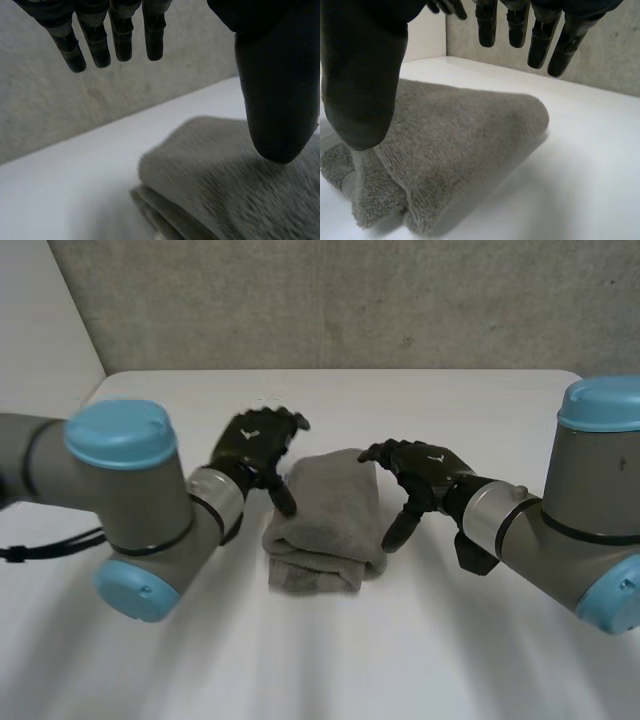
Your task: Fold the towel.
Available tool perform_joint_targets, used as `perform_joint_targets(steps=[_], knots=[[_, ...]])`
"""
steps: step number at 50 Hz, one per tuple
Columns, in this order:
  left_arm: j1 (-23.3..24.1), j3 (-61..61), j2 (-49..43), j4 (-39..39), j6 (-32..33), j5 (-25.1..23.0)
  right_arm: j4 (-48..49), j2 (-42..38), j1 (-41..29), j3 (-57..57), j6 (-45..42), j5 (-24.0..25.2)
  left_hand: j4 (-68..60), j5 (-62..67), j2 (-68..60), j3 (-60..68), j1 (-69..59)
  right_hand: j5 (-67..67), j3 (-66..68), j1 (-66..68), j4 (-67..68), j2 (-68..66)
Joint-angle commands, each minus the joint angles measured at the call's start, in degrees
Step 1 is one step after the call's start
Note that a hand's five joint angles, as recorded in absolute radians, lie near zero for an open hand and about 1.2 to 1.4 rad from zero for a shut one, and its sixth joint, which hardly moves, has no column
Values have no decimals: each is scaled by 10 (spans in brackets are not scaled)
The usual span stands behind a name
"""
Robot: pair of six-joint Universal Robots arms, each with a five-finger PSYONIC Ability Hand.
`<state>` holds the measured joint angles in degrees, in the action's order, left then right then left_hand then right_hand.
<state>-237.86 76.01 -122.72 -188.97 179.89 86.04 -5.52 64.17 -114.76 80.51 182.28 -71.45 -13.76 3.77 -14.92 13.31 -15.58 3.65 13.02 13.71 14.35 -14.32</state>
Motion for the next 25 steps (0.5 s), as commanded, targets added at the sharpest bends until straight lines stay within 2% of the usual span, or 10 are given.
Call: perform_joint_targets(steps=[1, 15, 25], knots=[[13, -6, -60, 1, 6, -2, 7, -56, 2, -35, 34, 1, 38, -12, 24, -33, 30, -37, -30, -37, -44, 43], [-9, 88, -40, 4, 40, 1, 22, -132, -10, -90, 50, -21, 38, -4, 15, -33, 22, -37, -30, -37, -44, 43], [-15, 134, -12, -3, 42, 0, 27, -165, -37, -102, 19, -50, 38, -4, 15, -33, 22, -37, -30, -37, -44, 43]])
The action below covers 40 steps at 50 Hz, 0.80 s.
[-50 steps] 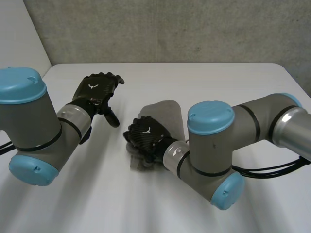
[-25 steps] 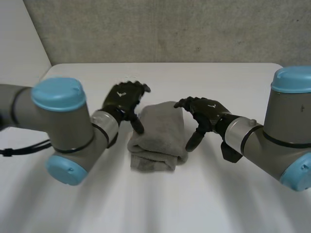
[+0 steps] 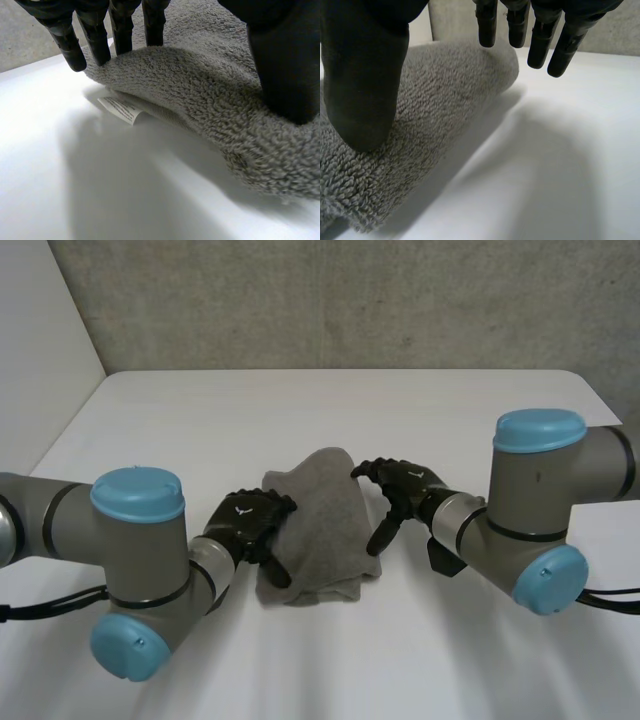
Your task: Fold the towel.
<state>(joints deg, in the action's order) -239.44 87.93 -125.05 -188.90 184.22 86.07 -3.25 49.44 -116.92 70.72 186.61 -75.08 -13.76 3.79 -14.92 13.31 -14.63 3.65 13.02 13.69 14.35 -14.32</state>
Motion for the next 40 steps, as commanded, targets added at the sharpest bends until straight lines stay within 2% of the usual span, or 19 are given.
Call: perform_joint_targets(steps=[1, 16, 18, 23, 32, 36, 40], knots=[[1, 12, 10, -4, -1, 1, 5, -21, -18, -3, -40, -18, 38, -4, 15, -33, 12, -37, -30, -37, -44, 43], [-1, 6, 25, -4, -2, 3, 5, -15, -30, 14, -114, -49, 38, -10, 22, -33, 19, -37, -30, -37, -44, 43], [-1, 8, 31, -4, -2, 7, 5, -7, -30, 25, -149, -80, 38, -10, 22, -33, 19, -37, -30, -37, -44, 43], [-1, 9, 38, -4, -2, 34, 4, 6, -29, 41, -178, -113, 38, -12, 24, -33, 21, -37, -30, -37, -44, 43], [5, 6, 48, -4, -5, 48, 5, 22, -31, 56, -175, -112, 38, -19, 30, -33, 27, -37, -30, -37, -44, 43], [6, 5, 56, -2, -7, 49, 12, 62, -30, 57, -166, -113, 38, -22, 34, -33, 31, -37, -30, -37, -44, 43], [6, 0, 103, 1, -11, 49, 13, 107, -23, 55, -163, -112, 38, -26, 37, -33, 34, -37, -30, -37, -44, 43]])
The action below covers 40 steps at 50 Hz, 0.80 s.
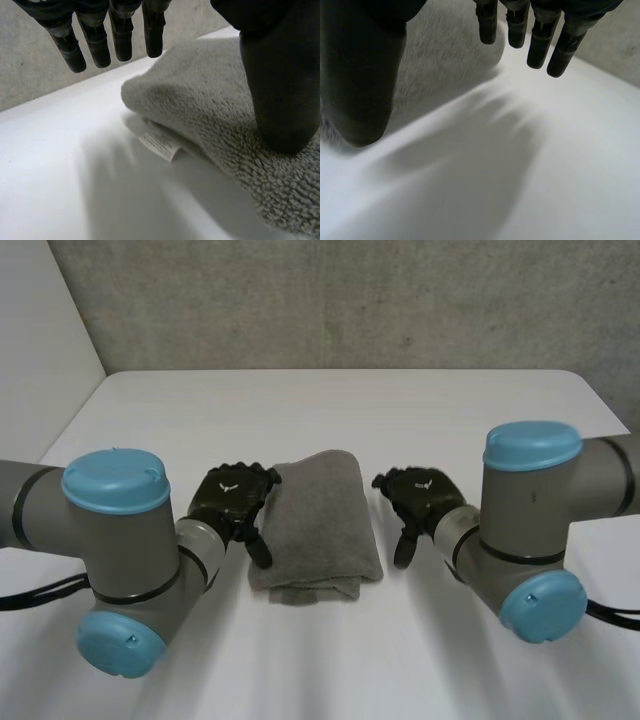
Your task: Fold the towel.
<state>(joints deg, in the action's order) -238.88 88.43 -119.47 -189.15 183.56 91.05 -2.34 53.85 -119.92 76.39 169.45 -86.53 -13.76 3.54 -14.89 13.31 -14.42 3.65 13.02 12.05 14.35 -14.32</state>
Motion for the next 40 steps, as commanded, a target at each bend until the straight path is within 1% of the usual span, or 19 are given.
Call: perform_joint_targets(steps=[1, 2, 3, 4, 5, 7, 8, 9, 10, 11, 12, 13, 15, 16, 17, 20, 40], knots=[[-3, -8, 63, 4, -7, -1, 4, 89, 9, -6, 9, 2, 38, -23, 37, -33, 32, -37, -30, -20, -44, 43], [-3, -8, 64, 4, -7, -1, 4, 122, 10, -11, 10, -2, 38, -23, 37, -33, 32, -37, -30, -20, -44, 43], [-5, -14, 83, 4, -11, -1, 4, 122, 10, -12, 10, -2, 38, -23, 37, -33, 32, -37, -30, -20, -44, 43], [-8, -23, 99, 4, -15, 0, 4, 142, 11, -17, 10, -7, 38, -23, 37, -33, 32, -37, -30, -20, -44, 43], [-8, -23, 100, 4, -15, 0, 4, 142, 11, -17, 10, -7, 38, -23, 37, -33, 32, -37, -30, -20, -44, 43], [-13, -50, 126, 18, -32, 3, -1, 178, 31, -33, 11, -24, 38, -23, 37, -33, 32, -37, -30, -20, -44, 43], [-13, -50, 126, 19, -32, 3, -1, 178, 31, -34, 11, -24, 38, -23, 37, -33, 32, -37, -30, -20, -44, 43], [-17, -67, 135, 37, -42, 7, -4, 191, 42, -38, 15, -39, 38, -23, 37, -33, 32, -37, -30, -20, -44, 43], [-17, -67, 135, 37, -42, 7, -6, 201, 49, -41, 18, -54, 38, -23, 37, -33, 32, -37, -30, -20, -44, 43], [-21, -85, 141, 59, -50, 11, -7, 202, 49, -41, 19, -54, 38, -23, 37, -33, 32, -37, -30, -20, -44, 43], [-26, -110, 143, 88, -57, 17, -9, 211, 54, -41, 20, -65, 38, -23, 37, -33, 32, -37, -30, -20, -44, 43], [-26, -110, 143, 88, -58, 17, -11, 216, 57, -41, 20, -76, 38, -23, 37, -33, 32, -37, -30, -20, -44, 43], [-42, -148, 144, 139, -72, 29, -14, 218, 60, -42, 20, -83, 38, -23, 37, -33, 32, -37, -30, -20, -44, 43], [-42, -148, 144, 139, -72, 29, -14, 218, 60, -42, 20, -83, 38, -23, 37, -33, 32, -37, -30, -20, -44, 43], [-51, -163, 144, 160, -78, 33, -20, 218, 63, -42, 20, -87, 38, -23, 37, -33, 32, -37, -30, -20, -44, 43], [-56, -177, 144, 182, -85, 33, -35, 217, 65, -43, 21, -87, 38, -23, 37, -33, 32, -37, -30, -20, -44, 43], [-65, -173, 143, 183, -85, 35, -46, 217, 89, -46, 37, -85, 38, -23, 37, -33, 32, -37, -30, -20, -44, 43]])
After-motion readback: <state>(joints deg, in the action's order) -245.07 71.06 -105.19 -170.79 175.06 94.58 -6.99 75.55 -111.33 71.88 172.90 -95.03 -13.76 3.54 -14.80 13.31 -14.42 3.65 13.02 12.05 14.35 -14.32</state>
